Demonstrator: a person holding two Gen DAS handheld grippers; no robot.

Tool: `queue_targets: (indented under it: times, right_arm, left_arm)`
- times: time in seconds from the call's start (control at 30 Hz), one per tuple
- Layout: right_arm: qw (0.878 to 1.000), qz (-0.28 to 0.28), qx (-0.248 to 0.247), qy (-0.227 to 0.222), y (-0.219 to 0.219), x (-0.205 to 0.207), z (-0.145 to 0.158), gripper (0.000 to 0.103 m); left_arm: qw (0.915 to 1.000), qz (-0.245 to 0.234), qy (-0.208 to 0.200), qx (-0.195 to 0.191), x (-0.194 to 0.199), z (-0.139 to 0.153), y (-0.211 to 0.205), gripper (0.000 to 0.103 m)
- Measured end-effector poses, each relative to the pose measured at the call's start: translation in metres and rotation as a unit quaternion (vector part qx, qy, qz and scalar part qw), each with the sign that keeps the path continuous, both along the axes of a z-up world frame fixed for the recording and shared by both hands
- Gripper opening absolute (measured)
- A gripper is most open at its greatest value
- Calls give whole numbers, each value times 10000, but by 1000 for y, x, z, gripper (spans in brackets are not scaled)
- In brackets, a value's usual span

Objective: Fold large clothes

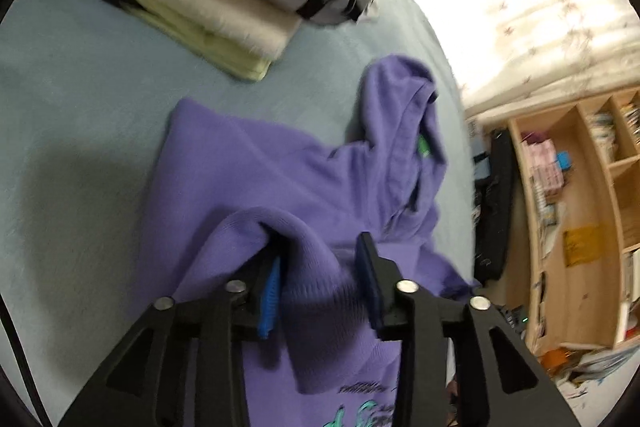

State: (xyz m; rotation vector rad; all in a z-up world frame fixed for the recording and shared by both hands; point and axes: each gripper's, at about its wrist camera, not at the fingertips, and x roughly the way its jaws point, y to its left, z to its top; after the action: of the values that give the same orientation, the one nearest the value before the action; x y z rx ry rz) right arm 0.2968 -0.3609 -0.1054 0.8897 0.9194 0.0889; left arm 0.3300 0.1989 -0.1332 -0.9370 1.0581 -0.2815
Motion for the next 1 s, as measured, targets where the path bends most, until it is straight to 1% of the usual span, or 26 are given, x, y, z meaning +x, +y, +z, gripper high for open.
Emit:
queue_targets:
  times: [0.03,0.1,0.13,0.17,0.23,0.3,0.37,0.43,0.47,0.5,0.57,0.67,0.77,0.83,0.87,0.93,1.0]
  right_arm:
    - [10000,-5,-7,-91,-1,3,2,67]
    - [9999,-12,-35,-103,-1,10,1,67]
    - [10000,-30,-60,-50,-1,14,-1,67]
    - [10000,-32,-75,-21,0,19,-4,67]
    - [9998,15,-174,-6,2,25,-6,67]
    - [9992,119,-377,8,5,28,-4,67]
    - [9972,299,-679,-2,11,31,1,67]
    - [9939,481,-993,-33,14,31,7,67]
    - [9921,544,-1131,-37,14,31,9,67]
    - [9898,580,-1298,-36,14,30,11,67]
    - [9850,673,-1589,-40,13,30,13,67]
    - [9784,791,-1911,51,9,31,8,67]
    - [9728,1058,-2046,248,11,36,-4,67]
    - [9668,1196,-2231,343,16,39,-11,67]
    - [9643,1244,-2315,337,19,41,-13,68]
    - [9583,1325,-2518,278,25,42,-15,68]
    - [9503,1385,-2777,248,32,42,-16,64]
  left_arm:
    - [9999,108,-132,-17,1,3,2,43]
    - [9984,397,-395,73,2,9,6,63]
    - [9976,506,-458,89,5,11,8,66]
    - [9973,555,-458,123,9,12,9,67]
    - [9976,480,-404,282,20,12,6,67]
    - [9965,299,-382,679,28,14,-1,67]
    - [9926,22,-428,1133,32,17,-8,67]
    - [9856,-272,-508,1590,35,19,-15,67]
    - [9798,-452,-572,1862,37,20,-20,67]
    - [9758,-566,-622,2019,37,20,-22,67]
    - [9638,-912,-718,2399,39,19,-30,67]
    - [9483,-1318,-845,2761,40,17,-38,67]
    - [9325,-1698,-1020,3021,40,16,-52,68]
    - [9232,-1869,-1047,3191,43,15,-62,69]
    - [9171,-1971,-1033,3307,45,13,-68,69]
    - [9099,-2090,-936,3459,48,9,-75,69]
    - [9030,-2131,-810,3642,51,3,-82,69]
